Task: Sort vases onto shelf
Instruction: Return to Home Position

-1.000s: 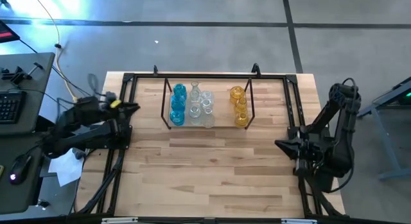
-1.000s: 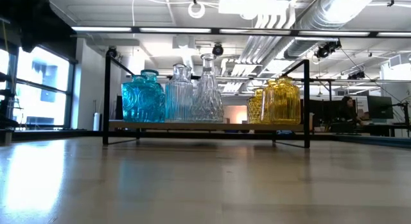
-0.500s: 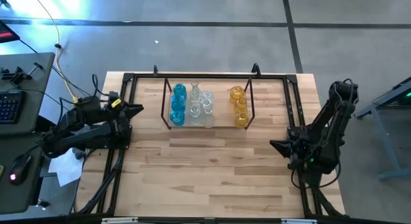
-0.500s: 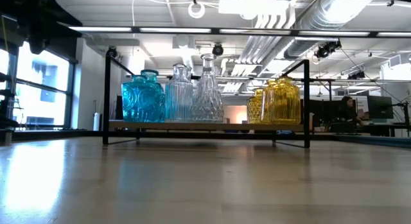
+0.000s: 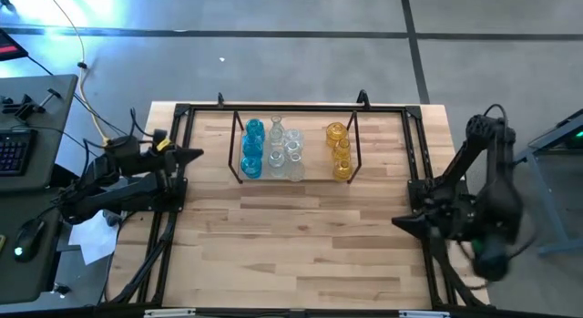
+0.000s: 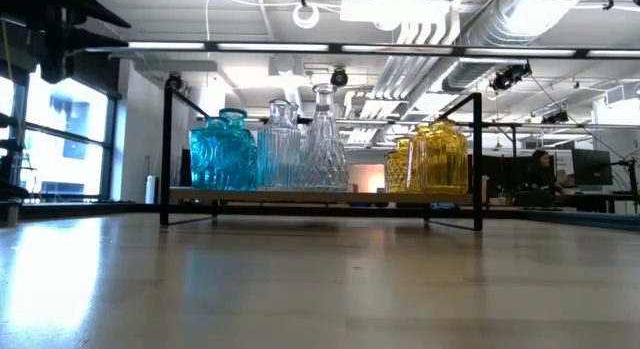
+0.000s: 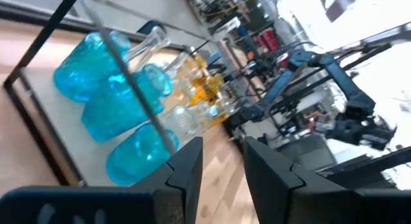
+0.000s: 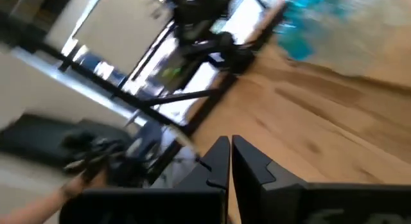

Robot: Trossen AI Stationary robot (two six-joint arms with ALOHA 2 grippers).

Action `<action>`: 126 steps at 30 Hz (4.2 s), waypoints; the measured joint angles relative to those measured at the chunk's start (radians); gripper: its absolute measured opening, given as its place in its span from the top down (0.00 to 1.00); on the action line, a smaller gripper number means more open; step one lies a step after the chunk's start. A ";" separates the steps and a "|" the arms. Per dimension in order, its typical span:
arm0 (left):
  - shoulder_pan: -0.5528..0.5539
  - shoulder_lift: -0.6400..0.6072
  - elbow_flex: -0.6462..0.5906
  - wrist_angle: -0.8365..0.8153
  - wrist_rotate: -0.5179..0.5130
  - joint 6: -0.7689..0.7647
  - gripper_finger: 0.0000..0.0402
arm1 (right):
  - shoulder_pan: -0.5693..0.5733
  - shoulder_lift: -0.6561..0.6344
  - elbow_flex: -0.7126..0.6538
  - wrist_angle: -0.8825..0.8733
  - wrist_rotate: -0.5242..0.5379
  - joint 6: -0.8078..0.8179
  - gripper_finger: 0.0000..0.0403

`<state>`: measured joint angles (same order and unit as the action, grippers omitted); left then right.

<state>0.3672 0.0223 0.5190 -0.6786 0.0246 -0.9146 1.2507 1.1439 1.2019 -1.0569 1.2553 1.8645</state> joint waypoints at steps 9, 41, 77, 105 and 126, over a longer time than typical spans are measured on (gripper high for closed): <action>0.000 0.000 0.000 0.140 0.000 0.061 0.75 | -0.107 -0.002 0.443 0.593 -0.487 -1.548 1.00; 0.000 0.001 0.001 0.037 0.051 0.204 0.75 | -0.897 -1.095 -0.770 0.936 -1.146 -1.434 1.00; -0.003 0.001 -0.168 0.188 0.326 0.400 0.75 | -0.963 -1.078 -1.191 1.101 -1.042 -1.482 1.00; -0.160 0.090 -0.504 0.734 -0.239 0.594 0.75 | -0.963 -1.079 -1.191 1.123 -0.793 -1.589 1.00; -0.180 0.091 -0.412 0.357 -0.448 0.542 0.75 | -0.963 -1.078 -1.191 1.125 -0.766 -1.550 1.00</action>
<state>0.1867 0.1136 0.1071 -0.3216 -0.4235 -0.3728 0.2878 0.0654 0.0109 0.0677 0.4891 0.3148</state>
